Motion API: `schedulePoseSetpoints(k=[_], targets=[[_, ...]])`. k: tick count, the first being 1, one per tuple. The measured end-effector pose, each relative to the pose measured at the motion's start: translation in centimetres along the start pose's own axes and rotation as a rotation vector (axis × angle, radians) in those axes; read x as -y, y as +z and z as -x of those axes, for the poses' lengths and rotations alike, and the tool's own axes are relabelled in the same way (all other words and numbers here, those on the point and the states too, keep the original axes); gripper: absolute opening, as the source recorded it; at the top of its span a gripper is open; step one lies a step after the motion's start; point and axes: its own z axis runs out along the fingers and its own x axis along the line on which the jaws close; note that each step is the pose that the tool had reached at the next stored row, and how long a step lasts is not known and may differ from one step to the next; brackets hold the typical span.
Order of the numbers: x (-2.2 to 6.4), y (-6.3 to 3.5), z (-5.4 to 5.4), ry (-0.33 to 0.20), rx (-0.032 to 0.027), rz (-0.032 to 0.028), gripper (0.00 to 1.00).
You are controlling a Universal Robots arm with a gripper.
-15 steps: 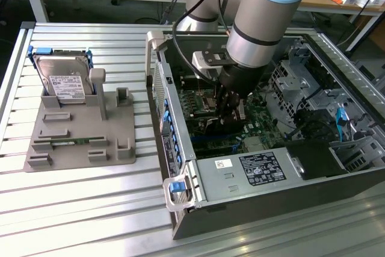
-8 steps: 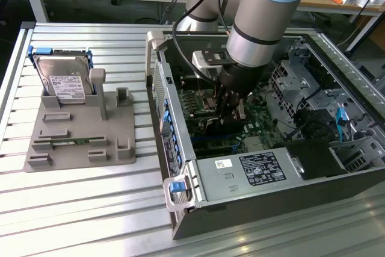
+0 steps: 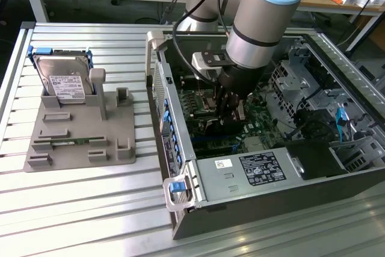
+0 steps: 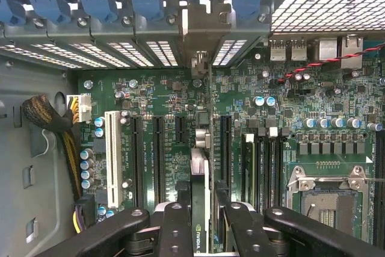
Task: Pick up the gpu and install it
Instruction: 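Insert the gpu into the slot, then press down on the gpu until it lock into place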
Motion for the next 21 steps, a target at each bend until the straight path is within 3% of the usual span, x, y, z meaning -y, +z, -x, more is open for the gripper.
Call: schedulePoseSetpoints(k=[2, 3, 4, 5, 9, 10, 11, 13, 17, 20, 21], targets=[[0.0, 0.03, 0.0, 0.0, 0.0005, -0.0003, 0.27], [0.0, 0.0, 0.0, 0.0, 0.0001, 0.0, 0.4], [0.0, -0.03, 0.0, 0.0, -0.0001, 0.0, 0.4], [0.0, -0.55, 0.0, 0.0, -0.0003, 0.0001, 0.4], [-0.05, -4.69, 0.7, 0.0, 0.0, -0.0005, 0.38], [-0.06, -5.18, 0.9, 0.0, 0.0, -0.0007, 0.25], [-0.06, -5.6, 0.9, 0.0, 0.0, -0.0007, 0.19], [-0.06, -6.04, 0.9, 0.0, 0.0001, -0.0008, 0.11], [-0.05, -6.99, 0.9, 0.0, 0.0, -0.0008, 0.11], [-0.09, -7.03, 0.9, 0.0, 0.0001, -0.0008, 0.11], [-0.9, -6.7, 0.9, 0.0, -0.0001, -0.0006, 0.11]])
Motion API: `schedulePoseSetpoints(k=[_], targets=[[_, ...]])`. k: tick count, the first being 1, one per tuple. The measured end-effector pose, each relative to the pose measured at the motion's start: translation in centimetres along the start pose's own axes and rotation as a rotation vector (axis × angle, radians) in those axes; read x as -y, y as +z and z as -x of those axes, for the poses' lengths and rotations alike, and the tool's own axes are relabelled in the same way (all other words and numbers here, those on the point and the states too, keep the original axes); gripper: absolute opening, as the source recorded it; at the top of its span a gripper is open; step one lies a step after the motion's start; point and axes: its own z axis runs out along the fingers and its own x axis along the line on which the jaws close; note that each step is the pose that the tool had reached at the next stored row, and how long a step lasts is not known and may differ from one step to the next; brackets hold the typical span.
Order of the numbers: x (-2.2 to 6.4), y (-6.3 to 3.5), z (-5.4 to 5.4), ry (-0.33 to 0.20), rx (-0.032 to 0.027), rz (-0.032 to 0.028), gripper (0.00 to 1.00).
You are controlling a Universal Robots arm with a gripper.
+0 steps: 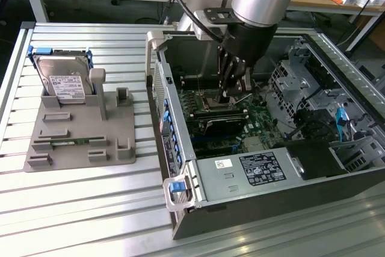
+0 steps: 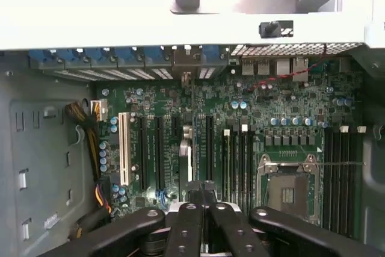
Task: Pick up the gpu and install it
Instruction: 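Press down on the gpu until it lock into place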
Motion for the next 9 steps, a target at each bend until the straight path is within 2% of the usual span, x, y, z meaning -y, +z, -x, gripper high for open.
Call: schedulePoseSetpoints(k=[2, 5, 8, 9], targets=[[-1.18, 0.71, 0.0, 0.0, 0.0, 0.0005, 0.11], [-2.44, 1.54, 0.0, 0.0, -0.0001, 0.0012, 0.11], [-2.51, 2.14, 0.0, 0.0, 0.0001, 0.0014, 0.11], [-2.52, 2.73, 0.0, 0.0, 0.0, 0.0029, 0.11]])
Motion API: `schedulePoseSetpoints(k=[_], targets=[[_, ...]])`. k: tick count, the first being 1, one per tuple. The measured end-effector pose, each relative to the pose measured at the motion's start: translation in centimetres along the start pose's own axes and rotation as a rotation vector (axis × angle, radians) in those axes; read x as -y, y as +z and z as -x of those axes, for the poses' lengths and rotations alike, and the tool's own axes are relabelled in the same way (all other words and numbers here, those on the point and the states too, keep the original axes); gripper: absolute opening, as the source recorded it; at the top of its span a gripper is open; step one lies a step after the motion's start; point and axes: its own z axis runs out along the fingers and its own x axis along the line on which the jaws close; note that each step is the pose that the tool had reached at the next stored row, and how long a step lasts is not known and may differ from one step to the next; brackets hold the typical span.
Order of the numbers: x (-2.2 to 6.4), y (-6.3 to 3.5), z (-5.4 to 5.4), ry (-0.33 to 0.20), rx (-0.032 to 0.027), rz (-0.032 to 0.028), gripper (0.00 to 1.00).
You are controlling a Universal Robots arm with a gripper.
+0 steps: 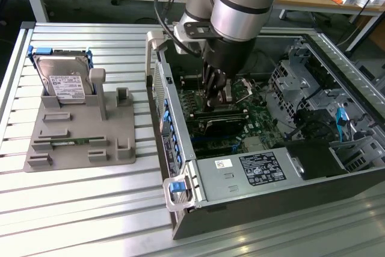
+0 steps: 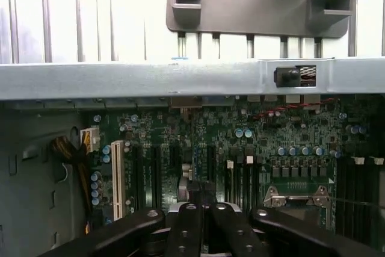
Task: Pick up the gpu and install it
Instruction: 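Press down on the gpu until it lock into place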
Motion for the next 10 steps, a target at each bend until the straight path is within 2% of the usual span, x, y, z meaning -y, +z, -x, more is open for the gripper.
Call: schedulePoseSetpoints(k=[2, 4, 10], targets=[[0.02, 1.16, -0.1, 0.0, -0.0002, 0.0057, 0.11], [0.03, 1.92, -0.1, 0.0, -0.0001, 0.0089, 0.11], [0.03, 2.66, -0.2, 0.0, 0.0001, 0.0105, 0.11]])
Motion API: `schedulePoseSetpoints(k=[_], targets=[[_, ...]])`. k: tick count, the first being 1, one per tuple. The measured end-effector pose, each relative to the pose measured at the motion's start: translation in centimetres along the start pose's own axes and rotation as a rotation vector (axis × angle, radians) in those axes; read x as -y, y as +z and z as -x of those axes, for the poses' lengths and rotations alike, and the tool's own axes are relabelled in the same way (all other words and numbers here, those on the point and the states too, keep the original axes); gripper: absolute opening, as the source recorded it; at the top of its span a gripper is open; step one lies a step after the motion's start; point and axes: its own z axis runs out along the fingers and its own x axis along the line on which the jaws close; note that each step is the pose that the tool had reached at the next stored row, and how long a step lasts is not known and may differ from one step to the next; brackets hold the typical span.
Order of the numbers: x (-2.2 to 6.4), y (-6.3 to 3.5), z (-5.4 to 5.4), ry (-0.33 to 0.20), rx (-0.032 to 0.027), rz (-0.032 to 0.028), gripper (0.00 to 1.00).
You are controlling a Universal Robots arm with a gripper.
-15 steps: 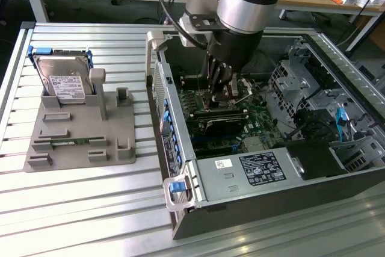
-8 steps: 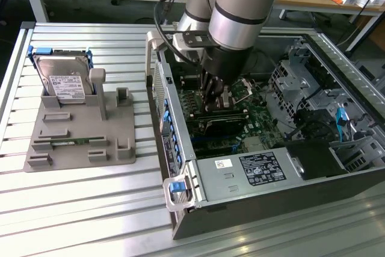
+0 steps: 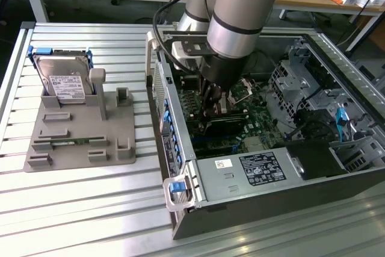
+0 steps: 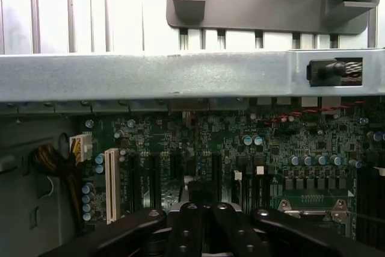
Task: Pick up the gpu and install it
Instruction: 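Press down on the gpu until it lock into place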
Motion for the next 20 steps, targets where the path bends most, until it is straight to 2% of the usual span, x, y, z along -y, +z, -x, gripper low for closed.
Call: schedulePoseSetpoints(k=[3, 8, 9, 10, 13, 15, 16, 17, 18, 20], targets=[[0.01, 0.09, -0.1, 0.0, 0.0024, -0.0001, 0.11], [0.11, 0.36, -0.2, 0.0, 0.003, 0.0001, 0.11], [0.21, -0.37, -0.2, -0.001, 0.004, -0.0004, 0.11], [0.46, -0.6, -0.2, -0.001, 0.0042, -0.0002, 0.11], [4.17, -0.65, -0.1, -0.002, 0.004, 0.021, 0.11], [5.83, -0.65, -0.1, -0.002, 0.0039, 0.0302, 0.11], [6.51, -0.31, -0.2, -0.002, 0.0037, 0.0387, 0.11], [6.68, 0.09, -0.2, -0.002, 0.0035, 0.0445, 0.11], [6.74, 0.22, -0.2, -0.002, 0.0026, 0.0475, 0.11], [6.82, 0.37, -0.2, -0.002, 0.0026, 0.0502, 0.11]])
